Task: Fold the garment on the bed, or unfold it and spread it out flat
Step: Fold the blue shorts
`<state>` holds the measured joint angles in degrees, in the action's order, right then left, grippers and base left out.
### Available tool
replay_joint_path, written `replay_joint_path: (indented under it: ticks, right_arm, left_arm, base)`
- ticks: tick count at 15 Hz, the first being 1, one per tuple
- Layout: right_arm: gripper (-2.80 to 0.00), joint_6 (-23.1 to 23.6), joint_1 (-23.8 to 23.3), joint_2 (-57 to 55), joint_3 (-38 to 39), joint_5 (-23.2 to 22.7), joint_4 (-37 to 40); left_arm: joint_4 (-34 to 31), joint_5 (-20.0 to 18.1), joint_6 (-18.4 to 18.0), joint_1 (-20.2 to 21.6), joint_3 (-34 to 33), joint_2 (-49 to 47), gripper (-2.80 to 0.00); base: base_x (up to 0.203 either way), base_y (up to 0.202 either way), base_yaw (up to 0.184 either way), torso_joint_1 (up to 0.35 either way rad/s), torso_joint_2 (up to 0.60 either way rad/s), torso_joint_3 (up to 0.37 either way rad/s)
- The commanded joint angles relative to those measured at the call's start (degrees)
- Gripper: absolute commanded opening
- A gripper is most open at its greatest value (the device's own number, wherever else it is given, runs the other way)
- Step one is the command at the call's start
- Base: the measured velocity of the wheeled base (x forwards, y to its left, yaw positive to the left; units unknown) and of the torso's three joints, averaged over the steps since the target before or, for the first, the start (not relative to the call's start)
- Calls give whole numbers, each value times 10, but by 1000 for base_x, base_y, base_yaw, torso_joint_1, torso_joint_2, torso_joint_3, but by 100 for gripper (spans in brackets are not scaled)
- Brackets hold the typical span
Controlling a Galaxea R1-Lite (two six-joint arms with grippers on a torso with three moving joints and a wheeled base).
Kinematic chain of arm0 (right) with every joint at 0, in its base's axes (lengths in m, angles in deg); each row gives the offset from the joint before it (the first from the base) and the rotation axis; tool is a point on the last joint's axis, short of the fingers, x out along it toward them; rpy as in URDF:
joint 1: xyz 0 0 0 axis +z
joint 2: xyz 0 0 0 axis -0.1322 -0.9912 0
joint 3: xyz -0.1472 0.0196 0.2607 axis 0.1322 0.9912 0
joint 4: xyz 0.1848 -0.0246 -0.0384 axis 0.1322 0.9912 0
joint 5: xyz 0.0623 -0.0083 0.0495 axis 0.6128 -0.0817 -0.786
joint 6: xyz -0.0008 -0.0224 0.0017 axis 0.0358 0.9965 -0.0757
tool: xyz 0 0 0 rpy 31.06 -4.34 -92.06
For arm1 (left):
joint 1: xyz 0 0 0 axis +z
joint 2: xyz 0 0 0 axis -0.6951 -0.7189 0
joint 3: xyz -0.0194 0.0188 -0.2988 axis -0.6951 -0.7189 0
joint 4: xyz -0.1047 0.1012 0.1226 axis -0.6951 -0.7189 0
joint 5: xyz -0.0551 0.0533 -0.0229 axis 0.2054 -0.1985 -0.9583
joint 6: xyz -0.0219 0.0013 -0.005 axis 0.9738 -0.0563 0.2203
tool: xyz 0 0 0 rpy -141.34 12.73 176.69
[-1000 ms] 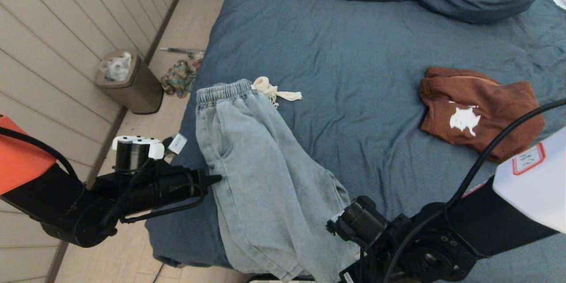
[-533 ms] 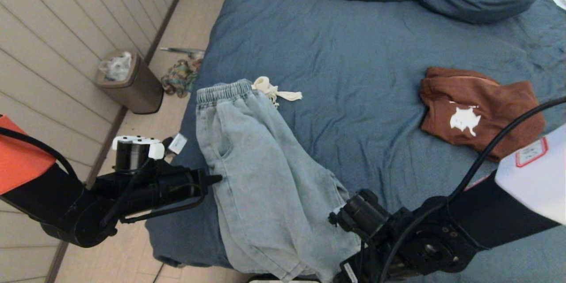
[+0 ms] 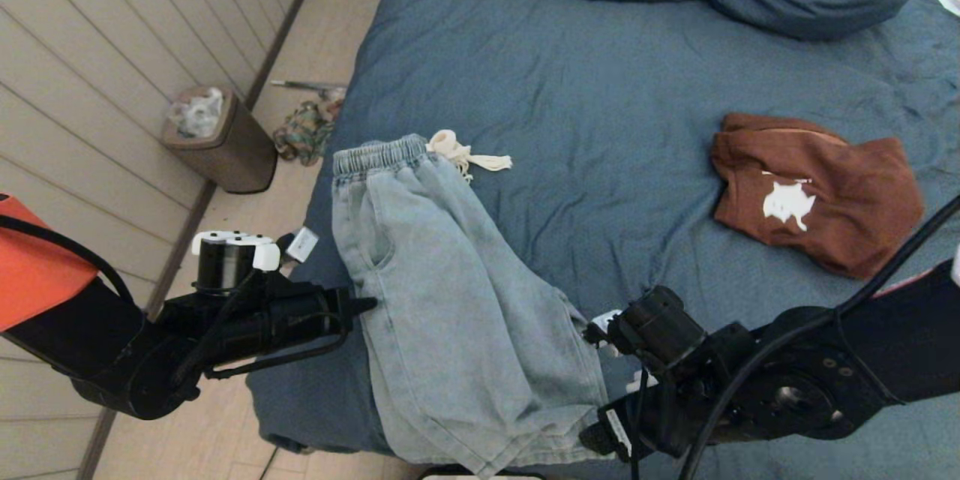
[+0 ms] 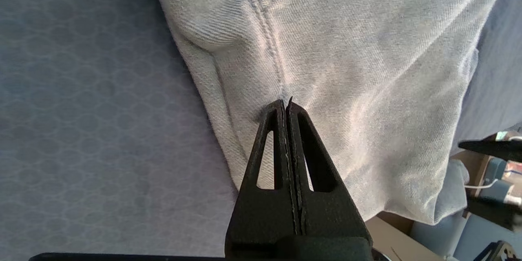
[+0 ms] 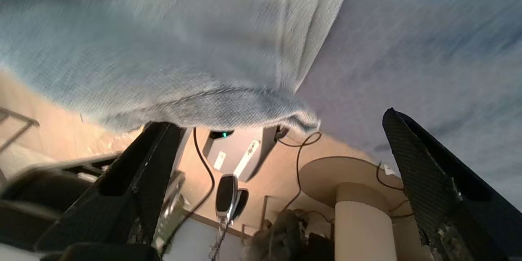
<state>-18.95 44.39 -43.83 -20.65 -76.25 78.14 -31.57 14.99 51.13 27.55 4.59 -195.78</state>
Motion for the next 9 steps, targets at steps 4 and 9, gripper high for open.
replay_joint_path:
  ticks: [4,9]
  right_arm:
    - [0,5,6,53,21,0,0]
    - [0,2,-9,70,32,-12,-3]
  left_arm:
    - [3,-2,3,0,-1,-1,-280]
    - [3,-2,10,0,2,-1,-280]
  base:
    - [0,0,0,0,0,0]
    - [0,0,0,0,0,0]
